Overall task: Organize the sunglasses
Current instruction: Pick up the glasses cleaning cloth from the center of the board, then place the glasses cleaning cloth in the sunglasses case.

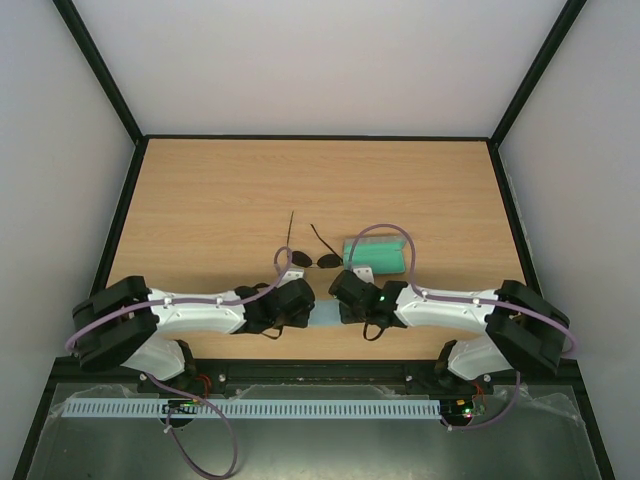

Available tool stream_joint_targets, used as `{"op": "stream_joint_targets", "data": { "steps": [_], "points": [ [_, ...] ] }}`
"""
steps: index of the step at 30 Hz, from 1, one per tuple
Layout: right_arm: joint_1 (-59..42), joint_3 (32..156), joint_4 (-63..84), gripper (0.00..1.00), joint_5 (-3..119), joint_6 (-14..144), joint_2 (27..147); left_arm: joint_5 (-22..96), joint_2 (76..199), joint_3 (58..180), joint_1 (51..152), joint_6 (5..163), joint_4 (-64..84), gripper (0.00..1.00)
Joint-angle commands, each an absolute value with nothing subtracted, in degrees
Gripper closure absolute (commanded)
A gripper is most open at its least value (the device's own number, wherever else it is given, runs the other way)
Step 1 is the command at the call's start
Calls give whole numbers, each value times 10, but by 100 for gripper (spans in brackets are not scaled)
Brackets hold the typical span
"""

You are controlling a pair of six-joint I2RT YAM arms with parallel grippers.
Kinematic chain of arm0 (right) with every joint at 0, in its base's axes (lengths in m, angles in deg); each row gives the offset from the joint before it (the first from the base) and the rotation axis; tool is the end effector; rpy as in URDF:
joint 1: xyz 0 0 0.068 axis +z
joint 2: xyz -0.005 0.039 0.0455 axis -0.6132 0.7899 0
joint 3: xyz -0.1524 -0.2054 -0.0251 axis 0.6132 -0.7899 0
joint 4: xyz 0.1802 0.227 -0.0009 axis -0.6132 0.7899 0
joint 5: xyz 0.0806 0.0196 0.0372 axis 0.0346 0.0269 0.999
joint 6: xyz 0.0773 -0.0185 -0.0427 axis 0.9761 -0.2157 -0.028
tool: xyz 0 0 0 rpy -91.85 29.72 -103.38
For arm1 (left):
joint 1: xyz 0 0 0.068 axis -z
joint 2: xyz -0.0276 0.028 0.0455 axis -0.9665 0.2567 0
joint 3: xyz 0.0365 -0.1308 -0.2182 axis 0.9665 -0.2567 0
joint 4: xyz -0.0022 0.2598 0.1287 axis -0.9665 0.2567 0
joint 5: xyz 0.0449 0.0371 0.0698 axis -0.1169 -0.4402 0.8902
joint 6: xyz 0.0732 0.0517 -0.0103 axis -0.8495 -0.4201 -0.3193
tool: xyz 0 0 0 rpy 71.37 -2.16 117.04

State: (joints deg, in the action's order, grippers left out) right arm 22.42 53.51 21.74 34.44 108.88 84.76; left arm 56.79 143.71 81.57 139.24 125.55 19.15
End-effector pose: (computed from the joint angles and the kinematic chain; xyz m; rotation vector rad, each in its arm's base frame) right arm 0.1673 0.2482 0.0848 -0.1057 2.5430 0.4493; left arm 0.1476 -0.2681 0.0732 0.1615 2.5894 -0.5828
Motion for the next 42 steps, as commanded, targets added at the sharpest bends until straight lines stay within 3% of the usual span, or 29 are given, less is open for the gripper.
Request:
{"op": "stream_joint_targets", "data": {
  "steps": [1,17,29,42],
  "points": [
    [217,551,264,99,321,1082,826,564,1434,836,1386,1241,200,98],
    [183,561,299,99,305,1056,787,554,1462,876,1374,1222,193,98],
    [136,587,331,99,300,1014,750,552,1515,985,1362,1179,216,98],
    [-9,618,324,99,346,913,738,530,1614,1107,1325,1133,218,98]
  ]
}}
